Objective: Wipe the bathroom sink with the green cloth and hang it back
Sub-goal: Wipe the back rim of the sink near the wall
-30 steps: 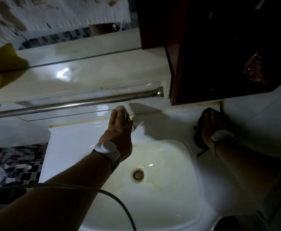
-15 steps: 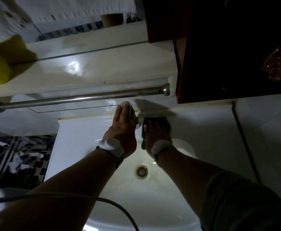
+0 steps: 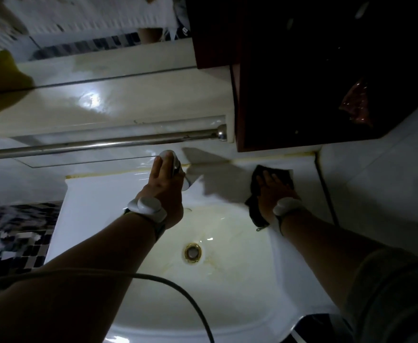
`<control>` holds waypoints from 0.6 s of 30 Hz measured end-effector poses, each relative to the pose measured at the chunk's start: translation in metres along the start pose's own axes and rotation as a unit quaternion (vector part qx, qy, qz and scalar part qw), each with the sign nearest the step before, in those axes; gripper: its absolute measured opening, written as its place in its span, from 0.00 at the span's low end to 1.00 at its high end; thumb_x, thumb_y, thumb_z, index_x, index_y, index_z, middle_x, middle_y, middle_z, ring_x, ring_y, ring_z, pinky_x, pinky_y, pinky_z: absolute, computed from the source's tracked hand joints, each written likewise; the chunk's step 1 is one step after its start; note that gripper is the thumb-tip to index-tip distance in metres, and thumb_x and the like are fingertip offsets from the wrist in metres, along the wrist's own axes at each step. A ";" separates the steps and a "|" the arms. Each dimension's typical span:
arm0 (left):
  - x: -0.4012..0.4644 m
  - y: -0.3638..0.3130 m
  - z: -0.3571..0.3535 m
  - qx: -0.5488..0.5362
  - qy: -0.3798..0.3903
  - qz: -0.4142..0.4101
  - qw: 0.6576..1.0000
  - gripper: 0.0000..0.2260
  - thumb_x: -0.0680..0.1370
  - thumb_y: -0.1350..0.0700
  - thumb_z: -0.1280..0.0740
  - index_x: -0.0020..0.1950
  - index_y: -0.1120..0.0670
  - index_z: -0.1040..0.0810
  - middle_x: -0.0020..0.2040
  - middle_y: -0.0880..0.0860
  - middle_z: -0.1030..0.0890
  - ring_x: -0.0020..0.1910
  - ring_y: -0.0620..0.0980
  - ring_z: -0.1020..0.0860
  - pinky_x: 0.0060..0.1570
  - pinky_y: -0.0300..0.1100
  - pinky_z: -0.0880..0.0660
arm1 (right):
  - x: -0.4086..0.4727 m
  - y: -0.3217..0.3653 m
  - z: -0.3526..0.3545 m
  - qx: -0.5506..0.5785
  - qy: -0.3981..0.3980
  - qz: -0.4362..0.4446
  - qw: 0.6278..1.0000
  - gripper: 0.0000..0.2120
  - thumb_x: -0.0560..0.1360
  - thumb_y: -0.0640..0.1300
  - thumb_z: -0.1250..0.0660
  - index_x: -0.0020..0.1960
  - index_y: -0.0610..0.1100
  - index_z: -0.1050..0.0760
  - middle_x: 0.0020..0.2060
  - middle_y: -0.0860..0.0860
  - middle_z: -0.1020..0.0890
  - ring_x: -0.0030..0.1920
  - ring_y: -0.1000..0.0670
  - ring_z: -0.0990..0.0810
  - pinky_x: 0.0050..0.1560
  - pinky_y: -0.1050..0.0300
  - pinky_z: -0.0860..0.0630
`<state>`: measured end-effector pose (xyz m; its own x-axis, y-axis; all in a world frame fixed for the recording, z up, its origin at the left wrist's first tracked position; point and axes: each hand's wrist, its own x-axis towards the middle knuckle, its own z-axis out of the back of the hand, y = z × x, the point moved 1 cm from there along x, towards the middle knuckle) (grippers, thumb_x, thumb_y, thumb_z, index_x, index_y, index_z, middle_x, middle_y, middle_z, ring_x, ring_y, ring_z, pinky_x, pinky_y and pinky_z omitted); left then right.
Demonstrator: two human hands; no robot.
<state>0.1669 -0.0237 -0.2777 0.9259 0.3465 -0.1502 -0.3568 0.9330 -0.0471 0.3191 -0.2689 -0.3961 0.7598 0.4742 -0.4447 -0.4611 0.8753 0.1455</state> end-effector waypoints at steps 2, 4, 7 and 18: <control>-0.001 -0.002 0.001 0.001 -0.001 -0.004 1.000 0.38 0.73 0.63 0.36 0.80 0.46 0.48 0.79 0.46 0.64 0.80 0.57 0.60 0.66 0.52 0.27 | -0.005 -0.032 0.005 -0.004 0.007 -0.057 0.998 0.28 0.82 0.53 0.56 0.79 0.51 0.60 0.79 0.52 0.59 0.79 0.47 0.58 0.78 0.45 0.56; 0.000 -0.003 0.002 0.002 0.005 0.001 1.000 0.38 0.73 0.63 0.38 0.80 0.47 0.49 0.79 0.47 0.63 0.80 0.57 0.59 0.67 0.52 0.28 | -0.009 -0.055 0.014 -0.021 0.016 -0.097 0.995 0.28 0.83 0.53 0.57 0.79 0.49 0.60 0.79 0.50 0.60 0.79 0.45 0.58 0.77 0.45 0.55; -0.002 -0.002 0.003 0.005 0.016 0.009 1.000 0.37 0.73 0.63 0.41 0.80 0.48 0.50 0.80 0.49 0.63 0.79 0.57 0.61 0.71 0.55 0.33 | -0.015 -0.064 0.020 0.001 0.028 -0.122 0.992 0.28 0.83 0.53 0.56 0.79 0.48 0.60 0.79 0.49 0.60 0.78 0.45 0.59 0.78 0.45 0.56; -0.001 -0.013 0.016 -0.008 0.069 0.034 0.997 0.33 0.75 0.63 0.40 0.79 0.50 0.44 0.80 0.52 0.66 0.78 0.58 0.66 0.75 0.53 0.45 | -0.028 -0.036 0.024 -0.039 -0.012 -0.168 0.985 0.35 0.81 0.60 0.54 0.79 0.43 0.61 0.79 0.43 0.56 0.78 0.40 0.56 0.77 0.42 0.56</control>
<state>0.1725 -0.0351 -0.2615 0.8743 0.3903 -0.2887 -0.4205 0.9060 -0.0485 0.3257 -0.3108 -0.3676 0.8860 0.1621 -0.4344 -0.2147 0.9738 -0.0745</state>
